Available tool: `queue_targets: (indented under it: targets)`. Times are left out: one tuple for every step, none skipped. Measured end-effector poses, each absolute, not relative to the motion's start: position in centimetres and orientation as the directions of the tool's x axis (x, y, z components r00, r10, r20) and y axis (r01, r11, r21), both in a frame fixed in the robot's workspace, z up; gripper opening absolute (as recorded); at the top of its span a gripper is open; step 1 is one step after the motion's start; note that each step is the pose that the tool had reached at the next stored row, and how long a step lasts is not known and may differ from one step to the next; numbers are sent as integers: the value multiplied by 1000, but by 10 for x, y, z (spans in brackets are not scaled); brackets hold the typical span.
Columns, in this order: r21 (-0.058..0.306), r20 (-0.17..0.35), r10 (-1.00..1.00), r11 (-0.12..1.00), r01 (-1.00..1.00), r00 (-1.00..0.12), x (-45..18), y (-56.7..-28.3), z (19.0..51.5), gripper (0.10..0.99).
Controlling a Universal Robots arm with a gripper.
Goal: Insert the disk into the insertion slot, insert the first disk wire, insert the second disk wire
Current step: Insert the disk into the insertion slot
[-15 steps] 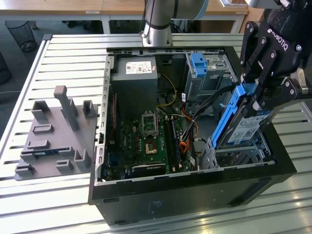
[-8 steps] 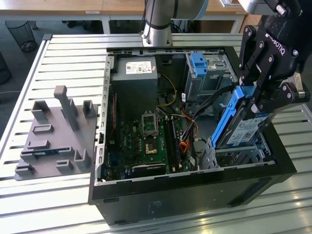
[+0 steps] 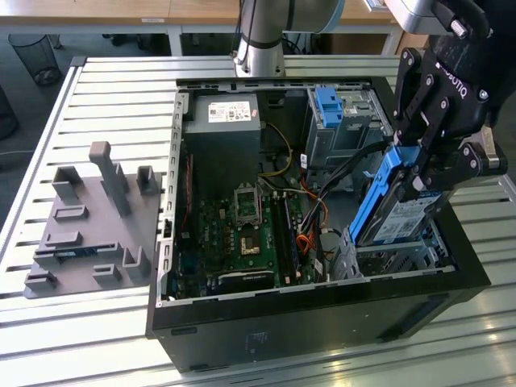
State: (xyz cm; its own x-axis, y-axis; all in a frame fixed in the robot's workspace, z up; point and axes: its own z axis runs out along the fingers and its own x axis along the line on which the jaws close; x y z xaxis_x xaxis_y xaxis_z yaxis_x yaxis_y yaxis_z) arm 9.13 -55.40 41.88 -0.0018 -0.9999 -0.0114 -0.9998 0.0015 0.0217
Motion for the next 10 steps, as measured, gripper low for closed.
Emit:
queue_targets:
  targets:
    - [22, -11, -1000, 2, -1000, -2, 91, -554, 418, 365]
    - [22, -11, -1000, 2, -1000, -2, 91, -554, 418, 365]
    - [22, -11, -1000, 2, -1000, -2, 91, -554, 417, 365]
    - [22, -11, -1000, 2, -1000, -2, 91, -554, 417, 365]
    - [22, -11, -1000, 2, -1000, -2, 91, -554, 416, 365]
    - [22, -11, -1000, 2, -1000, -2, 91, -554, 416, 365]
    - [22, -12, -1000, 1, -1000, -2, 91, -554, 415, 365]
    - [22, -11, -1000, 2, -1000, -2, 91, -554, 415, 365]
    - [22, -11, -1000, 2, -1000, -2, 91, -554, 415, 365]
    - [22, -11, -1000, 2, -1000, -2, 91, -554, 414, 365]
